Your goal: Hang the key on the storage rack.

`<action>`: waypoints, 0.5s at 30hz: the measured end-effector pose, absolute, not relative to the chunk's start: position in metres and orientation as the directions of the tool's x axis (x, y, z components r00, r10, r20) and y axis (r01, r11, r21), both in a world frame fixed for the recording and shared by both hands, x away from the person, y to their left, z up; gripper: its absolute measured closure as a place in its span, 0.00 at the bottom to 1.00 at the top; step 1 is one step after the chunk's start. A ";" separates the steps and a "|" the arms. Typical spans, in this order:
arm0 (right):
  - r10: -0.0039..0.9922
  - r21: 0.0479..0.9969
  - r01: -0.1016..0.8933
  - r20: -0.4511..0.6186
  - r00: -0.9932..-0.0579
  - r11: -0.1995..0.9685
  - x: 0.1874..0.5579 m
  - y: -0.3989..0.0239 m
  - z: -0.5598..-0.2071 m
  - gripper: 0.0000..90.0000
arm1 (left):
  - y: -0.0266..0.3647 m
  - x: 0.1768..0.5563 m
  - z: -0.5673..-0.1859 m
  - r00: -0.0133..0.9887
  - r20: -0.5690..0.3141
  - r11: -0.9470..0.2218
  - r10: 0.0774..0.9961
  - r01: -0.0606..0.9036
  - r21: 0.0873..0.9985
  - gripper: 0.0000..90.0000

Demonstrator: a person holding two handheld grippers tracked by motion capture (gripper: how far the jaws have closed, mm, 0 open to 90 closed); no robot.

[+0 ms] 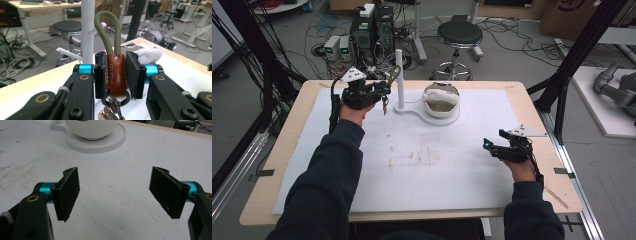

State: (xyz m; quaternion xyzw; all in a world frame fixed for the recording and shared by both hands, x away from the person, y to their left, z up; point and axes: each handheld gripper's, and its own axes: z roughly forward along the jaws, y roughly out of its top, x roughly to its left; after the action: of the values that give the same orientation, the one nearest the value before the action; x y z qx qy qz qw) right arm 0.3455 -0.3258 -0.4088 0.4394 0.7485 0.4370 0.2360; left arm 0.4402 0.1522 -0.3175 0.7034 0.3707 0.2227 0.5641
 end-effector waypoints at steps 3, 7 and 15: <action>0.864 0.860 0.454 0.033 -0.502 0.231 0.346 -0.326 -0.409 0.27 | 0.147 0.447 -0.318 0.601 -0.098 -0.102 0.793 0.289 0.952 0.78; 0.862 0.858 0.456 0.033 -0.507 0.235 0.345 -0.326 -0.410 0.27 | 0.139 0.457 -0.324 0.575 -0.086 -0.131 0.814 0.325 0.936 0.78; 0.862 0.859 0.457 0.037 -0.506 0.231 0.345 -0.328 -0.411 0.27 | 0.138 0.462 -0.341 0.540 -0.129 -0.105 0.831 0.381 0.919 0.72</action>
State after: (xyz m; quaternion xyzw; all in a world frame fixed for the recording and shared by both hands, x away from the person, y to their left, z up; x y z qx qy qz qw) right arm 0.3446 -0.3279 -0.4107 0.4399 0.7496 0.4368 0.2318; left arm 0.4617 0.1384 -0.3408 0.7104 0.4267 0.2185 0.5153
